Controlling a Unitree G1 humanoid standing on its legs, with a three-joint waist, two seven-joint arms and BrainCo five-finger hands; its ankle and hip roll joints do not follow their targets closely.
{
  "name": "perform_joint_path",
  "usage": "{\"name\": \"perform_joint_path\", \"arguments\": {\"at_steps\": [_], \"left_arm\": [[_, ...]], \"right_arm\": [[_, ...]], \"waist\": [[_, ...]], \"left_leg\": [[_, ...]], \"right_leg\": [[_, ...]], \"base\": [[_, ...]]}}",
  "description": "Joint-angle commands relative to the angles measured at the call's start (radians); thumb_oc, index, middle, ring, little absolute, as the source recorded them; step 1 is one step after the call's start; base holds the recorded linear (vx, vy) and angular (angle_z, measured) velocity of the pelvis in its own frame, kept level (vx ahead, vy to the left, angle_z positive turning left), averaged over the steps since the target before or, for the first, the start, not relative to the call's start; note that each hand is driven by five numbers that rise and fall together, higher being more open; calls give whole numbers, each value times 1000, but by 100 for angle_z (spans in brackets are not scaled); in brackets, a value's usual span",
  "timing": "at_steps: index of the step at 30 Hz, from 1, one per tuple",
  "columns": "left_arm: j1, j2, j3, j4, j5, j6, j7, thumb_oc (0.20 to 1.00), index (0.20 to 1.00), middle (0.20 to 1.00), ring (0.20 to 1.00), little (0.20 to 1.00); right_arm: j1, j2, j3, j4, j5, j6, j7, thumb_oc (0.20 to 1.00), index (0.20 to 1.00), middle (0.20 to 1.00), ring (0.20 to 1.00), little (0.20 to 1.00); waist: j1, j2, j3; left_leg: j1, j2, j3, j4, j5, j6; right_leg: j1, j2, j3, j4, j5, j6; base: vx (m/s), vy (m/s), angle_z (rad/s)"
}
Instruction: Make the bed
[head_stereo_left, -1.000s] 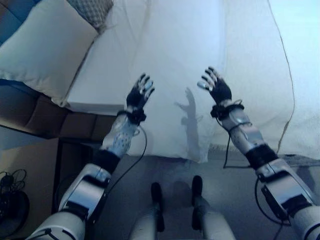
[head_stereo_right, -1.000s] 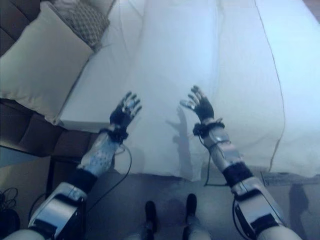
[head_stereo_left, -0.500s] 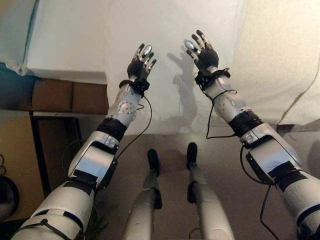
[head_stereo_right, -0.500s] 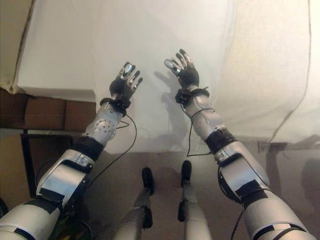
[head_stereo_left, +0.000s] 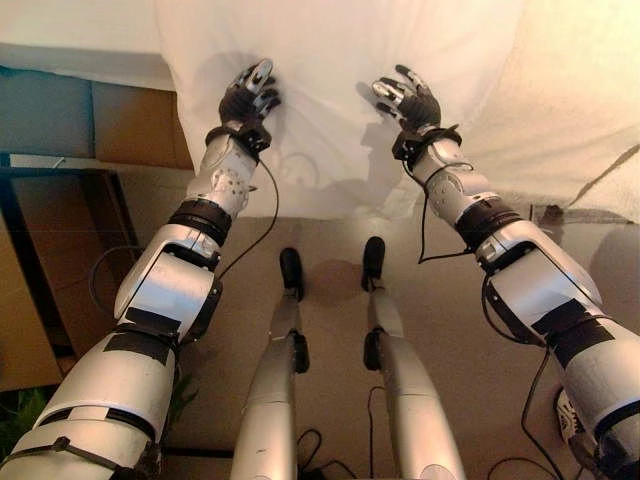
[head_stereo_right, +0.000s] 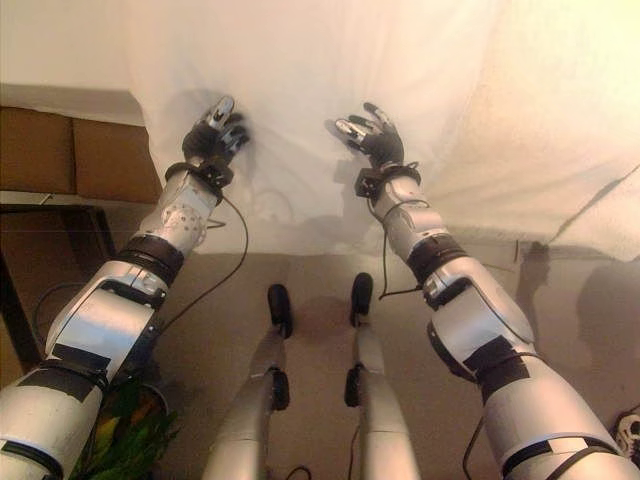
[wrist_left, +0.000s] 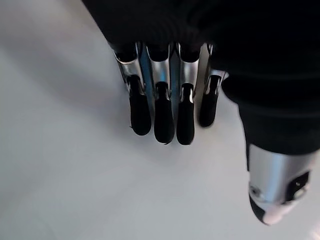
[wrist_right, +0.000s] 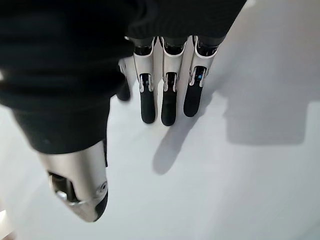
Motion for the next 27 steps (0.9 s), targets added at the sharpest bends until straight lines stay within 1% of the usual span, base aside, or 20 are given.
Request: {"name": "perform_joint_path", "arguments": {"at_steps": [1, 6, 8, 17, 20, 22, 23, 24, 25, 26, 27], "left_arm": [[-61, 39, 2, 22, 41, 1, 52, 1000, 1000, 1000, 1000, 1000], [-29, 26, 32, 45, 41, 5, 70, 1000, 1000, 1000, 1000, 1000], [-13, 9, 51, 54, 35, 1, 83, 1000, 1000, 1000, 1000, 1000], [55, -33, 97, 49, 54, -8, 102, 1000, 1000, 1000, 1000, 1000], [98, -38, 122, 55, 69, -7, 107, 1000, 1000, 1000, 1000, 1000], [161, -45, 162, 53, 79, -5, 107, 1000, 1000, 1000, 1000, 1000], [166, -46, 163, 49, 80, -6, 107, 1000, 1000, 1000, 1000, 1000], [231, -60, 196, 45, 84, -6, 104, 1000, 1000, 1000, 1000, 1000], [233, -60, 196, 44, 84, -6, 104, 1000, 1000, 1000, 1000, 1000], [296, -75, 229, 54, 100, -4, 105, 1000, 1000, 1000, 1000, 1000], [300, -76, 230, 52, 102, -4, 105, 1000, 1000, 1000, 1000, 1000]], "right_arm": [[-84, 7, 5, 44, -52, 17, -34, 1000, 1000, 1000, 1000, 1000], [-54, 24, -5, 61, -66, 16, -45, 1000, 1000, 1000, 1000, 1000], [-40, 30, -7, 86, -84, 23, -45, 1000, 1000, 1000, 1000, 1000], [22, 40, -56, 138, -120, 25, -54, 1000, 1000, 1000, 1000, 1000], [65, 35, -83, 168, -156, 36, -65, 1000, 1000, 1000, 1000, 1000], [140, 34, -127, 183, -203, 46, -76, 1000, 1000, 1000, 1000, 1000], [145, 34, -128, 180, -206, 46, -76, 1000, 1000, 1000, 1000, 1000], [219, 34, -148, 185, -262, 56, -79, 1000, 1000, 1000, 1000, 1000], [221, 34, -148, 183, -263, 56, -80, 1000, 1000, 1000, 1000, 1000], [291, 34, -173, 201, -315, 73, -79, 1000, 1000, 1000, 1000, 1000], [295, 34, -173, 199, -317, 73, -79, 1000, 1000, 1000, 1000, 1000]], "waist": [[33, 29, 80], [31, 31, 80], [33, 34, 80], [36, 42, 80], [33, 43, 80], [28, 46, 80], [28, 46, 80], [23, 45, 80], [23, 45, 80], [18, 42, 80], [18, 43, 80]], "left_leg": [[29, -43, -45, -99, 5, -53], [-9, -44, -54, -92, 5, -51], [-26, -43, -65, -90, 6, -50], [-44, -45, -75, -84, 8, -48], [-42, -46, -75, -85, 9, -48], [-40, -48, -76, -79, 8, -47], [-38, -48, -75, -78, 8, -47], [-37, -51, -74, -58, 1, -44], [-36, -51, -74, -57, 1, -44], [-38, -54, -70, -27, -11, -39], [-37, -54, -70, -24, -14, -39]], "right_leg": [[7, 7, -15, 51, -100, 123], [-32, 8, -23, 57, -108, 119], [-55, 6, -27, 68, -118, 114], [-76, 5, -34, 85, -127, 111], [-76, 5, -34, 90, -129, 109], [-78, 5, -32, 106, -135, 106], [-76, 5, -32, 108, -136, 106], [-78, 3, -32, 131, -145, 102], [-77, 3, -32, 132, -146, 103], [-79, 0, -31, 158, -153, 97], [-78, -1, -31, 161, -155, 97]], "base": [[19, -16, 3], [19, -27, 1], [17, -48, 4], [-1, -7, 3], [0, 0, 0], [0, 0, 0], [-35, 7, 0], [0, 0, 0], [-56, 15, -3], [-31, 13, -4], [-65, 29, -5]]}}
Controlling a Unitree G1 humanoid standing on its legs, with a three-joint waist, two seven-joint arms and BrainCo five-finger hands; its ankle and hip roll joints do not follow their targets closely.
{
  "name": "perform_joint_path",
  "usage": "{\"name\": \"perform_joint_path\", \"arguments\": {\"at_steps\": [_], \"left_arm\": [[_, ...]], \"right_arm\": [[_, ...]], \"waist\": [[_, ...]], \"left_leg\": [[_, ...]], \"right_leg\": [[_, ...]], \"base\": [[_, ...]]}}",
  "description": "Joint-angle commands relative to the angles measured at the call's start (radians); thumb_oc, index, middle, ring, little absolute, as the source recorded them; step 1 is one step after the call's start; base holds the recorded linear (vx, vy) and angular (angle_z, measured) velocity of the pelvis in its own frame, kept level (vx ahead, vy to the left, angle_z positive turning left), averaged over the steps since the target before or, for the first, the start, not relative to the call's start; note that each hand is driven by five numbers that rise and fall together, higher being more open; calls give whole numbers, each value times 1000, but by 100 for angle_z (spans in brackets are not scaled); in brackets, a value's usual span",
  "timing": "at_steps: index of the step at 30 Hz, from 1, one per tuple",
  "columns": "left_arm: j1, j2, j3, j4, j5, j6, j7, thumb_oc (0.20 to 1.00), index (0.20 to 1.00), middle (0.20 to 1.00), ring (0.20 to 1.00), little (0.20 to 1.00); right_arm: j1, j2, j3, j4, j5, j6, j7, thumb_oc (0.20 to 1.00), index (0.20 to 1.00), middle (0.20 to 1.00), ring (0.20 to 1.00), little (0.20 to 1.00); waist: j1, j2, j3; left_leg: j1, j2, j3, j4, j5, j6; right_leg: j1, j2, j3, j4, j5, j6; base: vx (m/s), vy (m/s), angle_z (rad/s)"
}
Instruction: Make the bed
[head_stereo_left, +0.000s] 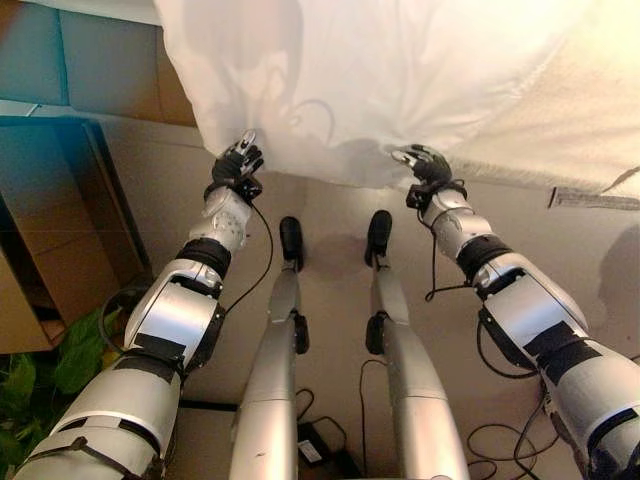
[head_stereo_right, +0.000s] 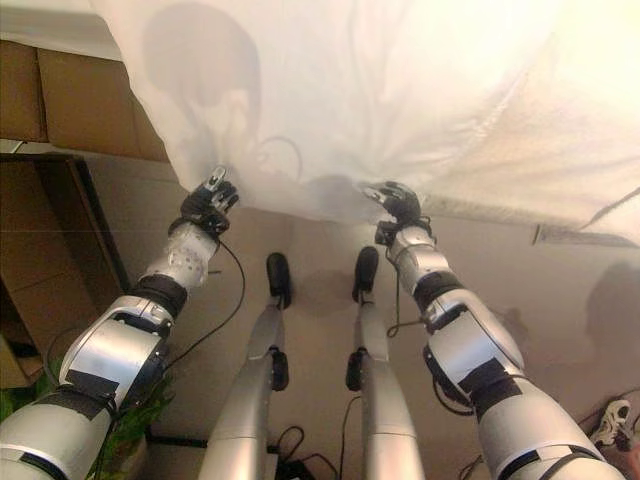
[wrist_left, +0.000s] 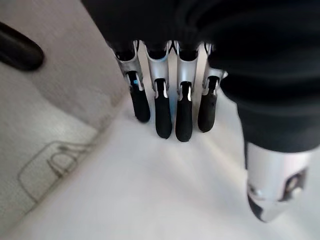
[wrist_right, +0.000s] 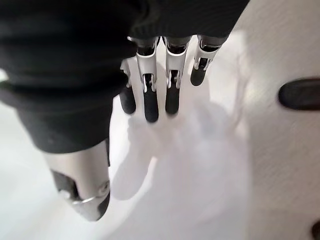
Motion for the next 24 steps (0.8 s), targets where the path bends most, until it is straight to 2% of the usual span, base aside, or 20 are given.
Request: {"name": "perform_joint_path", "arguments": {"at_steps": [1, 2, 3, 6, 9, 14, 15, 16, 17, 18, 19, 24], "left_arm": [[109, -28, 108, 23, 52, -20, 5, 1000, 1000, 1000, 1000, 1000], [118, -31, 109, 19, 54, -21, 5, 1000, 1000, 1000, 1000, 1000], [205, -61, 143, 34, 65, -18, 7, 1000, 1000, 1000, 1000, 1000], [360, -99, 189, 75, 110, -3, 4, 1000, 1000, 1000, 1000, 1000], [465, -128, 230, 107, 141, 12, -5, 1000, 1000, 1000, 1000, 1000], [675, -160, 289, 122, 278, 7, -10, 1000, 1000, 1000, 1000, 1000], [705, -161, 294, 119, 295, 7, -11, 1000, 1000, 1000, 1000, 1000], [731, -162, 297, 122, 336, 7, -13, 1000, 1000, 1000, 1000, 1000], [734, -162, 297, 121, 337, 7, -13, 1000, 1000, 1000, 1000, 1000], [761, -162, 284, 112, 390, 5, -20, 1000, 1000, 1000, 1000, 1000], [819, -154, 262, 108, 493, 7, -27, 1000, 1000, 1000, 1000, 1000], [918, -129, 196, 92, 751, 22, -29, 1000, 1000, 1000, 1000, 1000]], "right_arm": [[93, -10, -55, 43, -105, 15, -15, 1000, 1000, 1000, 1000, 1000], [103, -10, -55, 37, -108, 14, -16, 1000, 1000, 1000, 1000, 1000], [192, -19, -40, 36, -240, 28, -17, 1000, 1000, 1000, 1000, 1000], [342, -41, -27, 17, -400, 45, -14, 1000, 1000, 1000, 1000, 1000], [453, -42, -54, -4, -439, 45, -9, 1000, 1000, 1000, 1000, 1000], [676, -33, -130, -9, -526, 40, 24, 1000, 1000, 1000, 1000, 1000], [707, -26, -144, -13, -535, 43, 31, 1000, 1000, 1000, 1000, 1000], [736, -18, -154, -25, -543, 38, 43, 1000, 1000, 1000, 1000, 1000], [738, -18, -153, -26, -543, 38, 43, 1000, 1000, 1000, 1000, 1000], [769, -10, -169, -33, -546, 35, 58, 1000, 1000, 1000, 1000, 1000], [826, -3, -171, -46, -579, 34, 86, 1000, 1000, 1000, 1000, 1000], [919, 10, -193, -76, -645, 37, 126, 1000, 1000, 1000, 1000, 1000]], "waist": [[-10, 39, 79], [-10, 39, 79], [-11, 37, 79], [-9, 34, 79], [-7, 31, 79], [-6, 22, 79], [-2, 21, 79], [-2, 16, 79], [-2, 16, 79], [-1, 15, 61], [6, 16, -10], [9, 10, -145]], "left_leg": [[71, -69, -37, 9, -57, -22], [74, -69, -36, 14, -61, -22], [76, -72, -30, 44, -73, -17], [102, -71, -22, 74, -82, -12], [160, -70, -15, 92, -97, -9], [432, -73, -13, 140, -162, 14], [487, -74, -18, 137, -163, 18], [544, -73, -10, 116, -139, 25], [549, -73, -11, 111, -137, 25], [605, -73, -13, 87, -133, 24], [686, -71, -21, 39, -126, 22], [838, -65, -14, -52, -120, 12]], "right_leg": [[29, -6, -16, 168, -165, 95], [33, -7, -15, 172, -168, 95], [37, -11, -14, 201, -179, 91], [59, -20, -26, 249, -201, 89], [107, -30, -34, 292, -226, 88], [376, -35, -39, 358, -293, 75], [434, -34, -39, 353, -294, 75], [498, -34, -49, 331, -274, 68], [503, -34, -50, 327, -273, 69], [565, -30, -56, 306, -271, 73], [653, -21, -57, 250, -269, 79], [810, 8, -66, 130, -259, 92]], "base": [[-39, 17, -2], [-86, 25, -2], [-80, 14, 0], [-76, 20, -2], [-87, -7, -5], [-3, -8, -4], [-26, -42, -12], [-32, -26, -19], [-18, -37, -17], [161, -65, -13], [220, -76, -7], [122, -64, -2]]}}
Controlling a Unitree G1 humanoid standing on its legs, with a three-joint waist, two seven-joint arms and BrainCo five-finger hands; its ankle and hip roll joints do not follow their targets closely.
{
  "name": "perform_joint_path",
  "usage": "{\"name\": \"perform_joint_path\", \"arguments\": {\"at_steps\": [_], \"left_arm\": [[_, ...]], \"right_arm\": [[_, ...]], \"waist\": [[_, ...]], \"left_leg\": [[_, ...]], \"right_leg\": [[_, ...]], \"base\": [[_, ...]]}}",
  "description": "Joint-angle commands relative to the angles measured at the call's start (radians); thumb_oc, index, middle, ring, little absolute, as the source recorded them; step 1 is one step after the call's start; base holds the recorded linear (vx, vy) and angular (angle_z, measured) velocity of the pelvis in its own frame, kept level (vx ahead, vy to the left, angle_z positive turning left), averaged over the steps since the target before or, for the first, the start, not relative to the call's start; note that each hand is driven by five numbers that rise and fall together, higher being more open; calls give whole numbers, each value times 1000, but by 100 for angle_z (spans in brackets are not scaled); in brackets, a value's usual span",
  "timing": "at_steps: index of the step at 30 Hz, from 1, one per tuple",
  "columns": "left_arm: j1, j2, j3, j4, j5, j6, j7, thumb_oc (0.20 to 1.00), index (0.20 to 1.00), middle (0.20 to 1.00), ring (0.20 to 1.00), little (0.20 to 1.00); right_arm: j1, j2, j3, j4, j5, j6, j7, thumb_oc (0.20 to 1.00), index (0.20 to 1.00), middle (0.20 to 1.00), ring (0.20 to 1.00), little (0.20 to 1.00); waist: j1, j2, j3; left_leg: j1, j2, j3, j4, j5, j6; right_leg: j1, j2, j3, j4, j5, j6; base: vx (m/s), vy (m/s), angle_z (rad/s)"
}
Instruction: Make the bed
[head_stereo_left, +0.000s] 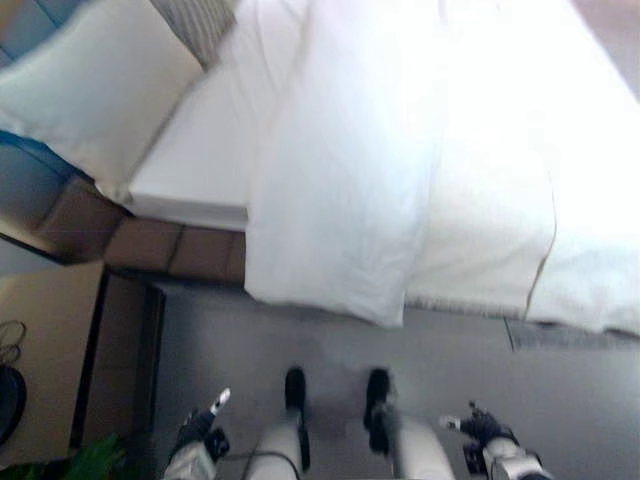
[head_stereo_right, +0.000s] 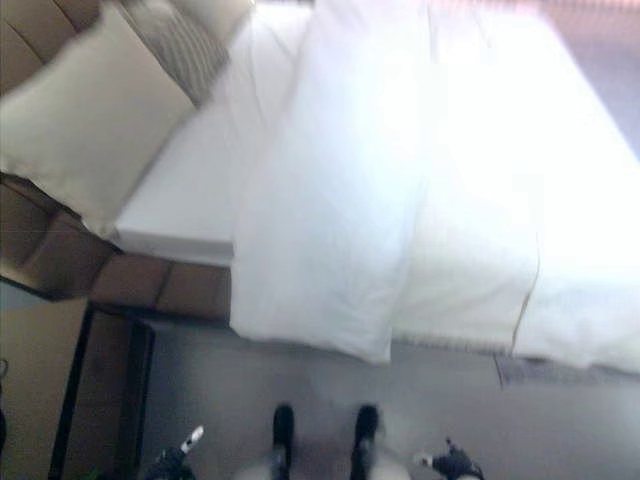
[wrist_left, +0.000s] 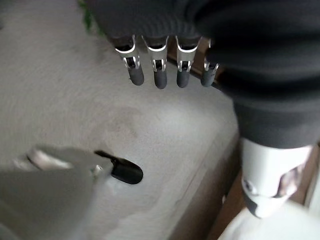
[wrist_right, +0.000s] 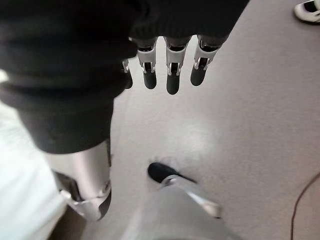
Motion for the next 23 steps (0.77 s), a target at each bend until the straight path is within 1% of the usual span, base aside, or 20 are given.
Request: {"name": "perform_joint_path", "arguments": {"at_steps": [1, 2, 4, 6, 10, 15, 21, 23], "left_arm": [[-10, 17, -36, 22, 234, 3, -1, 1000, 1000, 1000, 1000, 1000], [1, 18, -52, 22, 286, 6, -6, 1000, 1000, 1000, 1000, 1000], [25, 18, -60, 29, 334, 15, -19, 1000, 1000, 1000, 1000, 1000], [24, 19, -113, 36, 419, 25, -35, 1000, 1000, 1000, 1000, 1000], [29, 15, -173, 34, 513, 31, -66, 1000, 1000, 1000, 1000, 1000], [30, 5, -187, 48, 536, 42, -88, 1000, 1000, 1000, 1000, 1000], [37, 6, -229, 83, 644, 48, -100, 1000, 1000, 1000, 1000, 1000], [38, 6, -237, 74, 656, 46, -99, 1000, 1000, 1000, 1000, 1000]], "right_arm": [[-18, -25, -24, -35, -62, -7, 30, 1000, 1000, 1000, 1000, 1000], [-4, -23, -27, -32, -77, -9, 37, 1000, 1000, 1000, 1000, 1000], [15, -21, -33, -26, -96, -5, 51, 1000, 1000, 1000, 1000, 1000], [21, -14, -39, 1, -102, 3, 63, 1000, 1000, 1000, 1000, 1000], [41, -8, -41, 55, -136, 19, 80, 1000, 1000, 1000, 1000, 1000], [52, 2, -34, 86, -163, 34, 96, 1000, 1000, 1000, 1000, 1000], [65, 19, -13, 99, -187, 38, 111, 1000, 1000, 1000, 1000, 1000], [67, 23, 2, 106, -206, 40, 113, 1000, 1000, 1000, 1000, 1000]], "waist": [[-15, -6, -27], [-17, -7, -55], [-19, -9, -99], [-23, -13, -140], [-28, -16, -196], [-22, -22, -225], [-25, -23, -242], [-25, -21, -243]], "left_leg": [[59, -61, -6, -48, -15, 58], [83, -58, 1, -64, -15, 55], [125, -56, 9, -89, -19, 53], [158, -54, 15, -111, -22, 49], [192, -55, 25, -117, -42, 47], [218, -51, 31, -117, -50, 50], [244, -51, 35, -117, -64, 53], [248, -50, 35, -117, -67, 54]], "right_leg": [[134, 25, -2, -78, 9, 61], [157, 30, -5, -99, 13, 64], [195, 39, 1, -131, 17, 67], [230, 47, 7, -161, 23, 69], [274, 54, 12, -202, 32, 75], [302, 57, 12, -199, 29, 72], [326, 57, 14, -199, 20, 71], [330, 57, 17, -200, 19, 71]], "base": [[106, -24, -50], [123, -19, -36], [123, -18, 0], [98, -15, 3], [63, 9, -5], [25, 3, -1], [10, 1, 0], [0, 0, 0]]}}
